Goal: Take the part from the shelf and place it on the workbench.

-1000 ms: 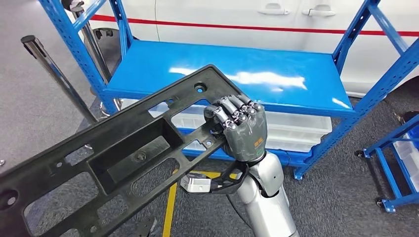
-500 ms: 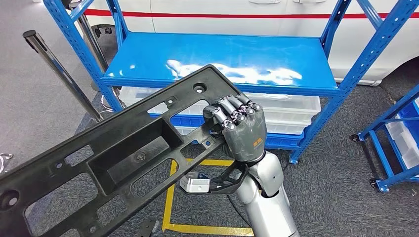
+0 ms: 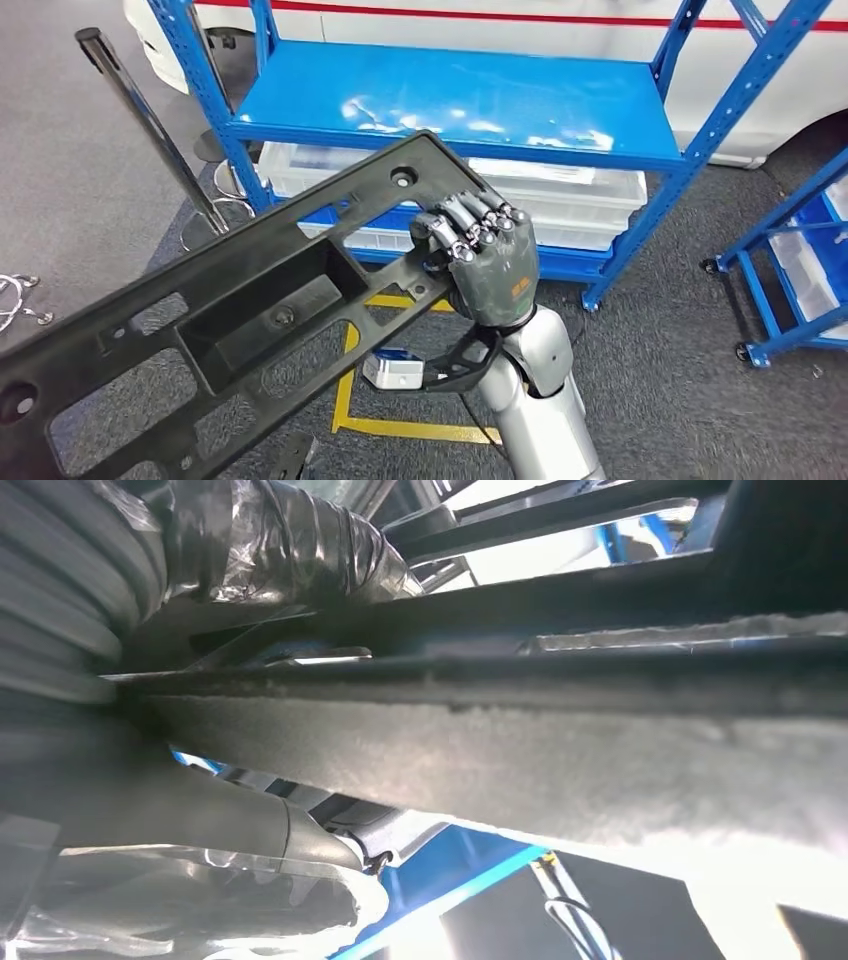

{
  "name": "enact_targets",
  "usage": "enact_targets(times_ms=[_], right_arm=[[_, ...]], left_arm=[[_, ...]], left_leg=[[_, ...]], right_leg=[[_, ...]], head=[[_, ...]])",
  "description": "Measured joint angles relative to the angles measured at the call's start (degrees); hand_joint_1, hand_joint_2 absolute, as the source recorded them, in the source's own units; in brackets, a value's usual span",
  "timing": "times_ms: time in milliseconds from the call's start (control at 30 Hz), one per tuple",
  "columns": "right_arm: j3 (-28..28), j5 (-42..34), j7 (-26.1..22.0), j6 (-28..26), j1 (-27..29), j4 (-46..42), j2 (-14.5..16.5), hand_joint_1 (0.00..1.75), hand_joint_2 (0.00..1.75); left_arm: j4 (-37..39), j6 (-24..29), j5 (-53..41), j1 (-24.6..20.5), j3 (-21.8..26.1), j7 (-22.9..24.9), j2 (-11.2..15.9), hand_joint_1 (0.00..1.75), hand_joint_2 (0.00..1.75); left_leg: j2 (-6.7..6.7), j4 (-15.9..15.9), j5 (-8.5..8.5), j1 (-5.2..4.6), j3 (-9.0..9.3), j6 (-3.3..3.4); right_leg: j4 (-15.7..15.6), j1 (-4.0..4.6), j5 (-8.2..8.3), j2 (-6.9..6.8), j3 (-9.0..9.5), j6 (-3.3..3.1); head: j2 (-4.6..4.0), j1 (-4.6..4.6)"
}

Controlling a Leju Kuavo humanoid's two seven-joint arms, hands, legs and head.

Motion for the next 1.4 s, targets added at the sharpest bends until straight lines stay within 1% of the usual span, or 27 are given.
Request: enact_targets(times_ms=[67, 100, 133, 200, 267, 300, 400, 467, 567, 600, 633, 667, 700, 800, 867, 933, 967, 1000, 1067, 1100, 1133, 1167, 1233, 1300, 1333, 1367, 1400], right_arm=[[0.0, 0.1, 0.1, 0.0, 0.0, 0.1, -0.1, 1.75, 1.75], [0.0, 0.1, 0.2, 0.0, 0.0, 0.1, -0.1, 1.75, 1.75], [0.0, 0.2, 0.2, 0.0, 0.0, 0.2, -0.2, 1.75, 1.75], [0.0, 0.3, 0.3, 0.0, 0.0, 0.2, -0.3, 1.75, 1.75], [0.1, 0.5, 0.3, 0.0, -0.3, 0.3, -0.2, 1.75, 1.75], [0.1, 0.6, 0.4, 0.0, -0.4, 0.3, -0.2, 1.75, 1.75], [0.2, 0.8, 0.6, 0.0, -0.6, 0.6, -0.2, 1.75, 1.75], [0.2, 0.9, 0.7, 0.0, -0.8, 0.7, -0.1, 1.75, 1.75], [0.2, 0.9, 0.8, 0.0, -0.9, 0.9, -0.1, 1.75, 1.75], [0.3, 0.9, 0.8, 0.0, -0.9, 0.9, -0.1, 1.75, 1.75], [0.3, 0.9, 0.9, 0.0, -0.9, 1.1, -0.1, 1.75, 1.75], [0.3, 1.0, 0.9, 0.0, -1.0, 1.2, -0.1, 1.75, 1.75], [0.3, 1.0, 1.0, 0.0, -1.0, 1.2, -0.1, 1.75, 1.75], [0.6, 1.1, 1.5, 0.0, -1.5, 1.3, -0.1, 1.75, 1.75], [0.8, 1.3, 1.8, 0.0, -1.9, 1.3, -0.1, 1.75, 1.75], [1.0, 1.4, 1.9, 0.0, -2.1, 1.3, -0.2, 1.75, 1.75], [1.1, 1.5, 2.0, 0.0, -2.1, 1.3, -0.2, 1.75, 1.75], [1.1, 1.5, 2.0, 0.0, -2.2, 1.3, -0.2, 1.75, 1.75], [1.1, 1.5, 2.1, 0.0, -2.3, 1.3, -0.3, 1.75, 1.75], [1.2, 1.5, 2.2, 0.0, -2.3, 1.3, -0.4, 1.75, 1.75], [1.2, 1.5, 2.2, 0.0, -2.3, 1.3, -0.5, 1.75, 1.75], [1.2, 1.5, 2.3, 0.0, -2.3, 1.3, -0.6, 1.75, 1.75], [1.3, 1.5, 2.3, 0.0, -2.3, 1.4, -0.6, 1.75, 1.75], [1.4, 1.5, 2.3, 0.0, -2.5, 1.4, -0.6, 1.75, 1.75], [1.5, 1.5, 2.3, 0.0, -2.7, 1.4, -0.6, 1.75, 1.75], [1.6, 1.5, 2.3, 0.0, -2.8, 1.4, -0.6, 1.75, 1.75], [1.7, 1.5, 2.4, 0.0, -2.8, 1.4, -0.6, 1.75, 1.75]], left_arm=[[0.0, 0.0, 0.0, 0.0, 0.0, -0.1, 0.0, 0.00, 1.75], [0.0, 0.0, 0.0, 0.0, 0.0, -0.1, 0.0, 0.00, 1.75], [0.0, 0.0, 0.0, 0.0, 0.0, -0.1, 0.0, 0.00, 1.75], [0.0, 0.0, 0.1, 0.0, 0.0, -0.2, 0.0, 0.00, 1.75], [0.0, 0.0, 0.1, 0.0, 0.0, -0.3, 0.0, 0.00, 1.75], [0.0, 0.0, 0.2, 0.0, 0.0, -0.3, 0.0, 0.00, 1.75], [0.0, 0.0, 0.2, 0.0, 0.0, -0.3, -0.1, 0.00, 1.75], [0.0, -0.1, 0.2, 0.1, 0.0, -0.3, -0.1, 0.00, 1.75], [0.0, -0.1, 0.2, 0.2, 0.0, -0.3, -0.1, 0.00, 1.75], [0.0, -0.1, 0.2, 0.2, 0.0, -0.3, -0.1, 0.00, 1.75], [0.0, -0.1, 0.2, 0.2, 0.0, -0.3, -0.1, 0.00, 1.75], [0.0, -0.2, 0.2, 0.2, 0.0, -0.3, -0.1, 0.00, 1.75], [0.0, -0.2, 0.1, 0.1, 0.0, -0.3, -0.1, 0.00, 1.75], [0.0, -0.2, 0.1, -0.2, 0.0, -0.3, -0.1, 0.00, 1.75], [0.0, -0.3, 0.0, -0.3, 0.0, -0.3, -0.1, 0.00, 1.75], [0.0, -0.4, 0.0, -0.3, 0.0, -0.3, -0.1, 0.00, 1.75], [0.0, -0.4, 0.0, -0.4, 0.0, -0.3, -0.1, 0.00, 1.75], [0.0, -0.4, 0.0, -0.4, -0.1, -0.3, -0.2, 0.00, 1.75], [0.0, -0.5, 0.0, -0.5, -0.1, -0.3, -0.2, 0.00, 1.75], [0.0, -0.5, 0.0, -0.5, -0.1, -0.2, -0.2, 0.00, 1.75], [0.0, -0.5, 0.0, -0.5, -0.1, -0.2, -0.2, 0.00, 1.75], [0.0, -0.6, 0.0, -0.5, -0.2, -0.2, -0.2, 0.00, 1.75], [0.0, -0.6, 0.0, -0.5, -0.2, -0.2, -0.2, 0.00, 1.75], [0.0, -0.6, 0.0, -0.6, -0.3, -0.3, -0.1, 0.00, 1.75], [0.0, -0.6, 0.0, -0.6, -0.3, -0.3, -0.1, 0.00, 1.75], [-0.1, -0.6, 0.0, -0.6, -0.4, -0.3, -0.1, 0.00, 1.75], [-0.1, -0.7, 0.0, -0.5, -0.4, -0.3, -0.1, 0.00, 1.75]], left_leg=[[0.00, 0.2, 1.17, -0.14, -1.65, 0.26], [0.02, 0.5, 1.67, -0.16, -2.59, 0.18], [0.02, 0.8, 2.13, -0.17, -3.55, 0.11], [0.00, 1.6, 2.89, -0.16, -5.32, -0.15], [-0.04, 2.2, 3.47, -0.22, -6.61, -0.61], [-0.05, 2.3, 3.81, -0.24, -6.97, -0.91], [-0.14, 2.3, 4.71, -0.08, -7.44, -1.87], [-0.34, 4.0, 2.62, 0.00, -8.33, -2.43], [-0.43, 13.9, -4.96, 0.21, -11.09, -3.06], [-0.43, 17.0, -6.25, 0.26, -11.52, -3.19], [-0.42, 18.4, -6.33, 0.28, -11.17, -3.23], [-0.43, 17.9, -5.36, 0.29, -9.89, -3.19], [-0.45, 15.3, -3.87, 0.29, -7.55, -3.01], [-0.58, 4.3, -2.59, -0.06, -0.09, -2.14], [-0.62, 1.8, -2.68, -0.46, 0.96, -1.71], [-0.44, 1.1, -1.32, -0.38, 0.40, -1.06], [-0.30, 0.7, -0.50, -0.26, -0.03, -0.65], [-0.15, 0.4, 0.37, -0.12, -0.65, -0.32], [-0.04, 0.6, 1.81, -0.14, -2.48, 0.02], [-0.02, 0.8, 2.49, -0.17, -3.58, -0.01], [0.01, 1.1, 3.17, -0.19, -4.74, -0.07], [0.04, 1.4, 3.81, -0.20, -5.91, -0.17], [0.05, 2.2, 4.97, -0.19, -8.11, -0.48], [-0.05, 2.9, 6.00, -0.27, -9.66, -1.01], [-0.09, 3.0, 6.57, -0.28, -10.03, -1.30], [-0.11, 3.0, 7.24, -0.20, -10.27, -1.62], [-0.14, 2.7, 7.99, -0.06, -10.37, -1.97]], right_leg=[[6.9, -0.12, -5.10, 0.07, -1.61, 0.37], [9.6, -0.14, -5.95, 0.06, -1.83, 0.47], [10.7, -0.15, -5.57, 0.06, -1.29, 0.50], [7.1, -0.17, -2.87, 0.06, 2.65, 0.37], [0.1, 0.00, -2.28, 0.14, 7.60, -0.07], [-2.3, 0.15, -2.59, 0.21, 9.02, -0.34], [-4.2, 0.39, -2.44, 0.16, 9.39, -1.34], [-4.6, 0.19, -1.46, -0.10, 8.83, -2.32], [-4.5, 0.22, -0.01, -0.34, 7.02, -3.18], [-4.4, 0.26, 0.40, -0.38, 6.30, -3.23], [-4.1, 0.29, 0.78, -0.42, 5.59, -3.22], [-3.9, 0.31, 1.15, -0.43, 4.90, -3.19], [-3.6, 0.33, 1.52, -0.39, 4.24, -3.12], [-3.2, 0.35, 2.78, -0.29, 2.88, -2.54], [-3.5, 0.22, 3.81, -0.33, 2.67, -1.86], [-3.8, 0.17, 4.26, -0.24, 2.43, -1.10], [-3.1, 0.16, 3.03, -0.16, 2.03, -0.79], [-1.3, 0.13, 0.69, -0.07, 1.39, -0.53], [5.3, -0.08, -5.47, -0.01, -0.24, -0.17], [8.9, -0.15, -7.19, -0.02, -0.81, 0.00], [11.6, -0.22, -7.36, -0.02, -0.82, 0.14], [12.6, -0.31, -6.24, -0.02, -0.13, 0.25], [9.3, -0.58, -3.17, -0.03, 4.04, 0.35], [1.9, -0.52, -4.21, 0.05, 9.67, 0.14], [-1.0, -0.37, -5.34, 0.13, 11.36, -0.12], [-2.8, -0.06, -6.13, 0.21, 12.14, -0.48], [-3.5, 0.13, -5.90, 0.25, 12.02, -1.00]], head=[[0.00, 0.02], [0.00, 0.02], [0.00, 0.01], [0.00, 0.00], [0.00, -0.01], [0.00, -0.02], [0.00, 0.00], [0.00, -0.02], [0.00, -0.03], [0.00, -0.03], [0.00, -0.03], [0.00, -0.04], [0.00, -0.04], [0.00, -0.03], [0.00, -0.02], [0.00, -0.01], [0.00, 0.00], [0.00, 0.01], [0.00, 0.01], [0.00, 0.00], [0.00, 0.00], [0.00, 0.00], [0.00, 0.01], [0.00, -0.01], [0.00, -0.01], [0.00, -0.03], [0.00, -0.02]])
